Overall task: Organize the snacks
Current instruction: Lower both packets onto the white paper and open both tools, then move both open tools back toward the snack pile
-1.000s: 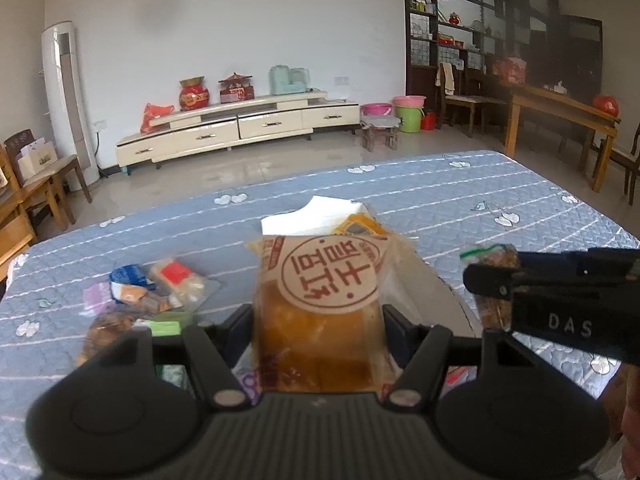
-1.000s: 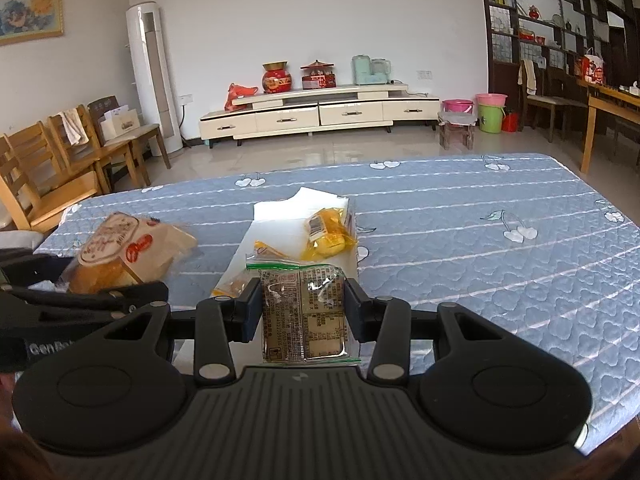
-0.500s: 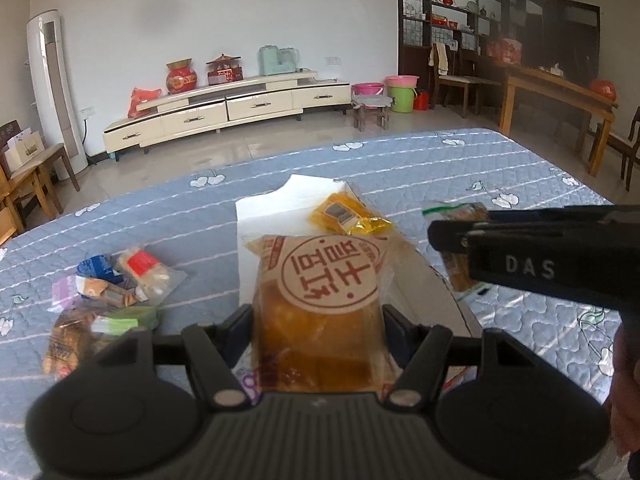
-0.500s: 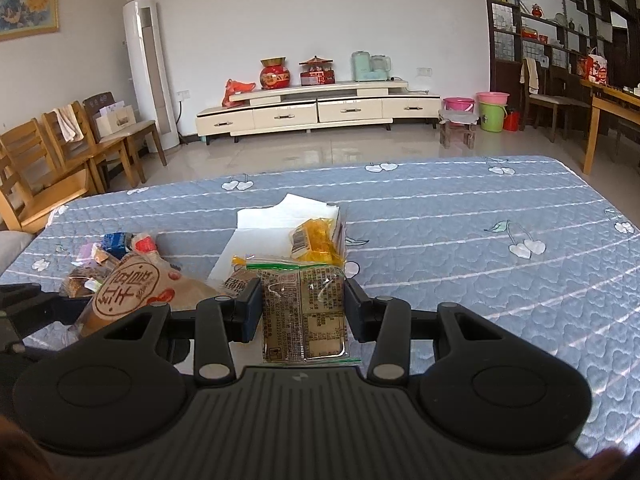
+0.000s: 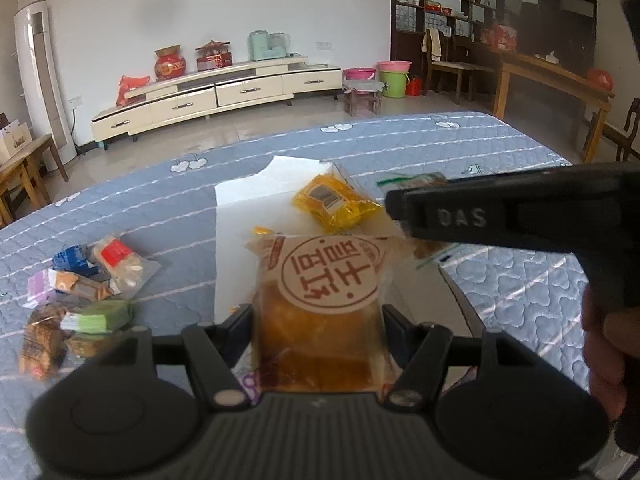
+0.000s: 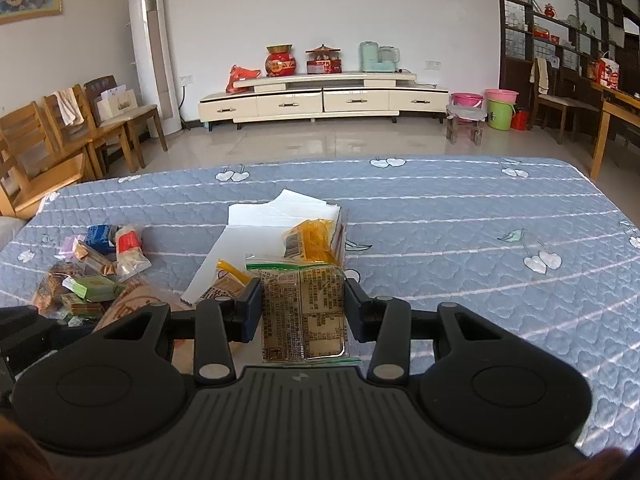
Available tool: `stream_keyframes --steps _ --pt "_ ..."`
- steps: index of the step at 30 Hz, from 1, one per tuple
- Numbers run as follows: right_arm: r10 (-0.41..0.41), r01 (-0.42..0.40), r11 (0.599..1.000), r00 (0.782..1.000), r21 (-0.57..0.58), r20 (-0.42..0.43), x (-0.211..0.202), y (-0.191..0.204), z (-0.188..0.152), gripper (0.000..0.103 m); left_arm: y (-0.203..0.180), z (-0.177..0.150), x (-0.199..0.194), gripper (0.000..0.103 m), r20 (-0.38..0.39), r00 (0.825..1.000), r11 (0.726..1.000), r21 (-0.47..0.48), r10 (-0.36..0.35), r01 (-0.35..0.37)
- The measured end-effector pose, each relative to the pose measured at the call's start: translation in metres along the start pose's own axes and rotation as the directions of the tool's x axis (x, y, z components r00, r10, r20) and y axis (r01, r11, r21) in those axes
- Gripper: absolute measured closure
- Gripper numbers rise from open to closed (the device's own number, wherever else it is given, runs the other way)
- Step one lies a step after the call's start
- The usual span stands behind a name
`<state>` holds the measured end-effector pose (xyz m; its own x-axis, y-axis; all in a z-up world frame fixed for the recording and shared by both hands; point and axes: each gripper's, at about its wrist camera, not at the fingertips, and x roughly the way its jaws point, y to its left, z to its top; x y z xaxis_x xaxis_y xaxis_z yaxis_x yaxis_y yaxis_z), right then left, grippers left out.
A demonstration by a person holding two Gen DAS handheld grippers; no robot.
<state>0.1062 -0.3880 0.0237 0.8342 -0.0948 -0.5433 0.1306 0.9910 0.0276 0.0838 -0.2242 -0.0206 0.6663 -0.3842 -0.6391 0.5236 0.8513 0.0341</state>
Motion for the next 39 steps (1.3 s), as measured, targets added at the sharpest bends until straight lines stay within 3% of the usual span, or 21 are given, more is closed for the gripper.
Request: stream_keyframes --steps 9,14,18,22,25,31,39 --pt "-0.003 0.003 1.000 1.000 0.000 -0.021 0.005 -0.004 -0.001 0.050 -0.007 0.002 0.014 0.036 -0.022 0.998 0.998 0.010 -0.057 0.058" --pt "-0.013 0.013 1.000 1.000 0.009 -0.002 -0.001 -0.004 0.000 0.038 -0.009 0.001 0.011 0.030 -0.004 0.997 0.997 0.012 -0.076 0.077" --pt "-0.042 0.042 0.999 0.999 -0.004 0.023 -0.016 -0.001 0.001 0.031 -0.002 0.001 0.004 0.026 -0.006 0.998 0.998 -0.024 -0.056 0.056" --pt "-0.070 0.071 0.997 0.996 -0.017 0.051 -0.036 0.006 -0.001 0.009 0.010 0.000 -0.009 0.017 0.000 1.000 0.998 -0.055 -0.013 0.013" --pt "-0.088 0.089 0.996 0.994 -0.021 0.059 -0.049 0.012 -0.006 0.000 0.019 -0.001 -0.023 0.013 0.009 1.000 0.997 -0.073 0.029 -0.028" --pt "-0.105 0.107 0.994 0.991 -0.026 0.079 -0.072 0.024 -0.014 0.000 0.039 -0.012 -0.049 0.007 0.023 0.994 0.989 -0.107 0.106 -0.103" --pt "-0.063 0.065 0.997 0.996 -0.033 0.060 -0.083 0.049 -0.025 0.000 0.072 -0.028 -0.074 0.007 0.015 0.983 0.973 -0.148 0.181 -0.177"
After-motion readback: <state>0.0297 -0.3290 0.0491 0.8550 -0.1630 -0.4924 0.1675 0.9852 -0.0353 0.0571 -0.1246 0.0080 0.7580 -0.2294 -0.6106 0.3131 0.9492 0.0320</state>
